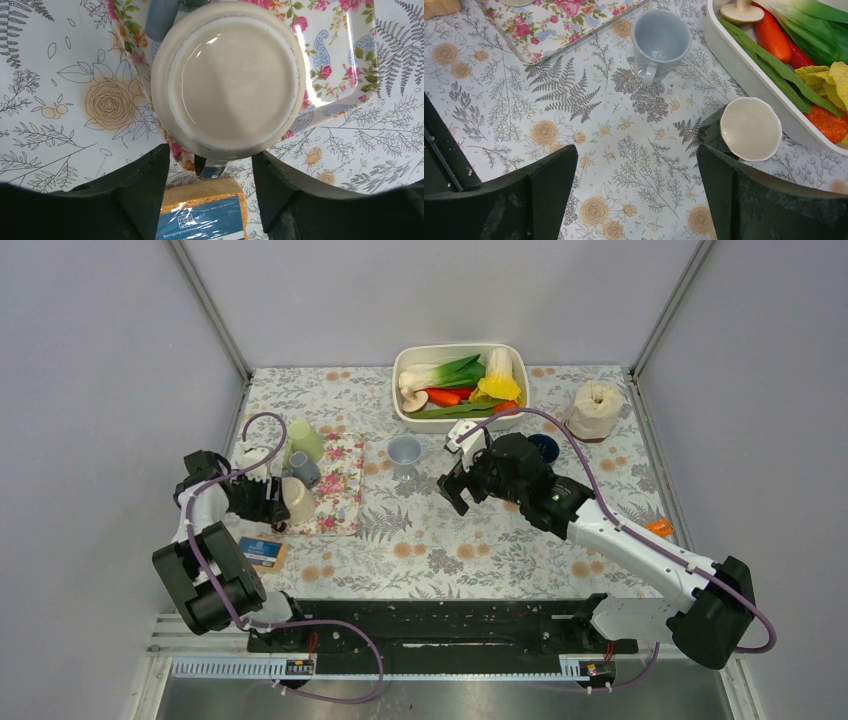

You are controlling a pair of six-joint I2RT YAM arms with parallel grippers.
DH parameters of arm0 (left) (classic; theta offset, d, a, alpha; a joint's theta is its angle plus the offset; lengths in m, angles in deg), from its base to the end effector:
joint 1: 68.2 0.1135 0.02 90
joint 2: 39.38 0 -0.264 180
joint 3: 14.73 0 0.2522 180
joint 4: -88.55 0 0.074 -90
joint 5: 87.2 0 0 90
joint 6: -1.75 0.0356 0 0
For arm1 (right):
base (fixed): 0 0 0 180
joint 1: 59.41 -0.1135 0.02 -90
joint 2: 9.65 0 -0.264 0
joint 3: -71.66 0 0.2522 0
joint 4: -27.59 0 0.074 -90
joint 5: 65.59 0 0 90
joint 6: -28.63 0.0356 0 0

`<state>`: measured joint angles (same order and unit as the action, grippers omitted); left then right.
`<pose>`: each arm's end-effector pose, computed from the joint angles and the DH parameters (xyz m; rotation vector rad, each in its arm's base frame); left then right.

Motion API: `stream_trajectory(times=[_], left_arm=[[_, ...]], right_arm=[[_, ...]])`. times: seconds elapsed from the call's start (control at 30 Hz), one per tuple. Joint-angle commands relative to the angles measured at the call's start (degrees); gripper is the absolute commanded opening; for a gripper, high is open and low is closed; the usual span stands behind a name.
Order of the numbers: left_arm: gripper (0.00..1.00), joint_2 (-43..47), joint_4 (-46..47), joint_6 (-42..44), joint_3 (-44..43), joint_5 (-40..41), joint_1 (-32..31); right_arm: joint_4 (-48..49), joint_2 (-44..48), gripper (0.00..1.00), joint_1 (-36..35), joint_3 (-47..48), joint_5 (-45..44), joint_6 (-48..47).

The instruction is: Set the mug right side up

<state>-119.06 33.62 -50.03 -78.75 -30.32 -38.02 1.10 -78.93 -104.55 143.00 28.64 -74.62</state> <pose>0.2259 0.1089 0.2072 0.3043 2.5034 -0.3773 0.1945 0.1991 0.3242 -1.0280 1.7412 0.4294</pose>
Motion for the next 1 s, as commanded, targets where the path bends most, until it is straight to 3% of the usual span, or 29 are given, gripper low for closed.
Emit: stream_trajectory(times=[0.0,0.43,0.53,0.67,0.97], left_arm=[[0.61,-1.34,0.61,1.96,-1.95,1.39,0.24],[0.34,-1.35,1.34,3.16,-1.08,2.82,0.24],[0.23,-0.9,1.0,3.58,-0.9,1.86,0.25],[0.01,-0.41,-0.19,4.4,-1.19,0.52,0.23],[0.0,3.37,-7.36,5.87,-3.97,-5.04,0.24]], right_arm=[[2.68,1.69,0.99,0.75,-0.35,1.53,-0.16],[2.78,1.39,0.98,1.54,-0.54,2.53,0.68],[2.89,1.42,0.99,1.63,-0.63,2.62,0.69],[2.97,1.4,0.99,1.74,-0.72,2.74,0.78],[3.0,1.49,0.99,1.97,-0.87,3.23,0.99]])
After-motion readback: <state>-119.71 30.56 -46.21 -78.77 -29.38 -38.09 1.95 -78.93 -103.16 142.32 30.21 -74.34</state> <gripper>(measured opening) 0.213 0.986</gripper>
